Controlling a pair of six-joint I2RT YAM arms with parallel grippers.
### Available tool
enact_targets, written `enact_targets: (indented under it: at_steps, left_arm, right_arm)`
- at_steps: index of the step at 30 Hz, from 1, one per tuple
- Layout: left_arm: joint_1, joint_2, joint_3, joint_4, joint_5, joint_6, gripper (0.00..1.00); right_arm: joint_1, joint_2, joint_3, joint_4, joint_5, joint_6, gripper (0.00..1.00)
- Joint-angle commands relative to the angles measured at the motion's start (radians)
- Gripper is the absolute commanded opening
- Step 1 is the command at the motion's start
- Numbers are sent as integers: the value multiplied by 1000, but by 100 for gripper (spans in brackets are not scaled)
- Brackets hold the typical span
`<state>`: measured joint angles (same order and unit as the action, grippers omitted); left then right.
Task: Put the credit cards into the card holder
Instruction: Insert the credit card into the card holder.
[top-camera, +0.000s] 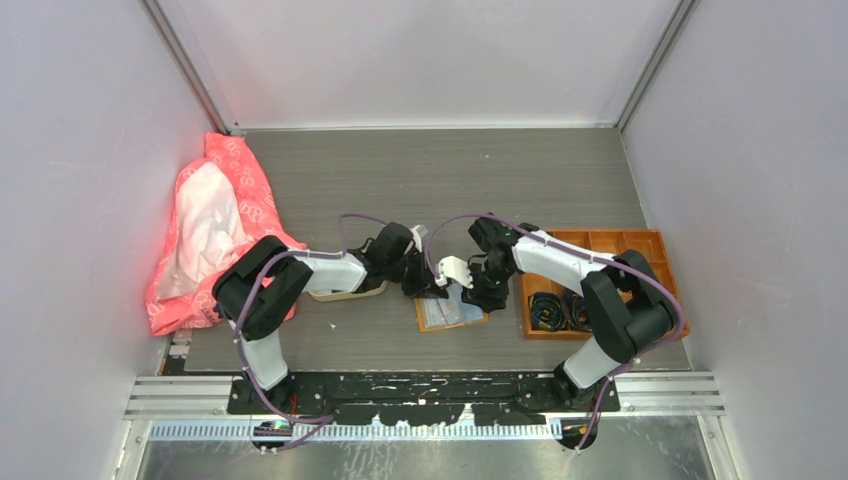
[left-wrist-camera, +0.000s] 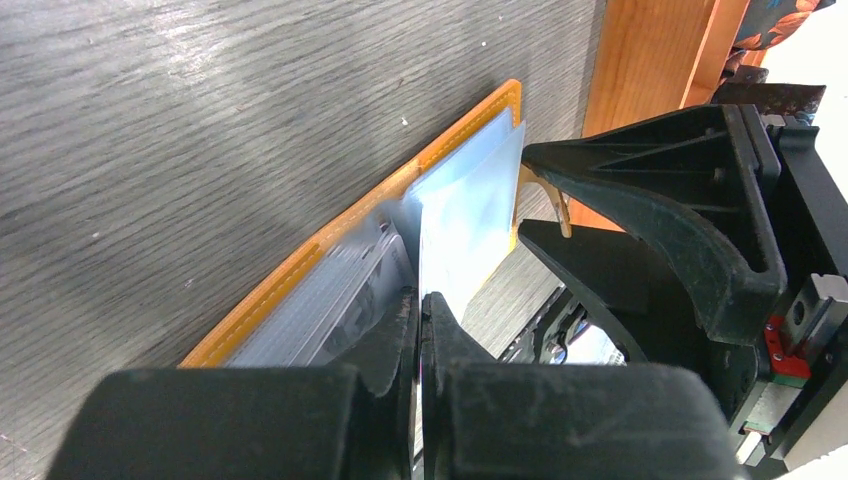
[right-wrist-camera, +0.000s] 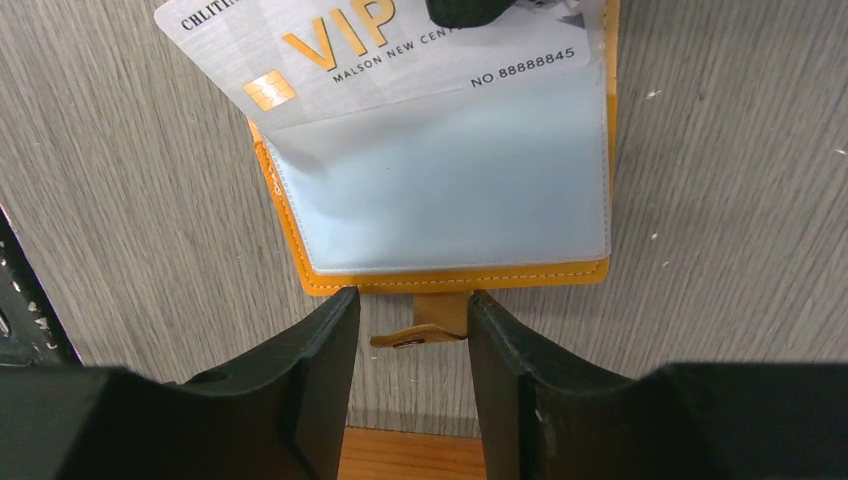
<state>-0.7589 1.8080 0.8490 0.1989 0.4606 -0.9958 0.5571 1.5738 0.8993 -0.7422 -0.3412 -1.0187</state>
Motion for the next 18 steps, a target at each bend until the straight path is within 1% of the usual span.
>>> enact_targets:
  at_steps: [1, 12, 18]
  left_arm:
    - [3, 26, 22, -70, 15, 31, 0]
    - [10, 66, 79, -69, 34, 136, 0]
    - [14, 71, 81, -61, 31, 189, 0]
  right_arm:
    - [7, 1, 24, -13, -16, -7, 49]
    - [7, -7, 26, -13, -20, -2, 50]
    - [7, -13, 31, -13, -31, 9, 51]
